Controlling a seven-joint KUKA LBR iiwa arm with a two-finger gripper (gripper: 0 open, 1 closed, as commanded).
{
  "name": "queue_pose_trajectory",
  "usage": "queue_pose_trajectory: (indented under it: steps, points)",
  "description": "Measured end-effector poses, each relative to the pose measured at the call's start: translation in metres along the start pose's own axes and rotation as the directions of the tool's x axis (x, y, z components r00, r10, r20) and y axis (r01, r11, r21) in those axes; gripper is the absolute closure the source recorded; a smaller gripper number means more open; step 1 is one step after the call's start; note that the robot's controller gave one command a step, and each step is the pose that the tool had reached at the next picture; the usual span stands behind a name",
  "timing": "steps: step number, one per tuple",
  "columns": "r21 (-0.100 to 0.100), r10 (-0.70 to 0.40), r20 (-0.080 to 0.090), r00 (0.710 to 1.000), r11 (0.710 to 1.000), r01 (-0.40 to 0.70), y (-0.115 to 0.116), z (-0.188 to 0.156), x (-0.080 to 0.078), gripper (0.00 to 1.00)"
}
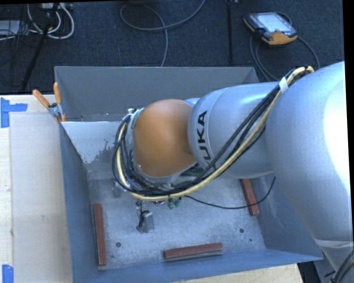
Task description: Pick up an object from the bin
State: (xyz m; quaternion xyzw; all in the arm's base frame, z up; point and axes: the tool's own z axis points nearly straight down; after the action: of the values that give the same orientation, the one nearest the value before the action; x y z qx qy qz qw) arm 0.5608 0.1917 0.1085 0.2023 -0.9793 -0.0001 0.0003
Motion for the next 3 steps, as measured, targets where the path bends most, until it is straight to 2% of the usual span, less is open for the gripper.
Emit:
queue_pose_trajectory:
  steps: [1, 2, 3]
  points:
    - [-0.001, -0.100, 0.002, 0.995, 0.995, 0.100, -0.071, 0.021, -0.001, 0.00]
    - [0.005, -0.468, 0.006, 0.884, 0.884, 0.468, -0.223, 0.036, 0.056, 1.00]
    - [0.006, -0.470, 0.004, 0.883, 0.883, 0.470, -0.222, 0.036, 0.055, 1.00]
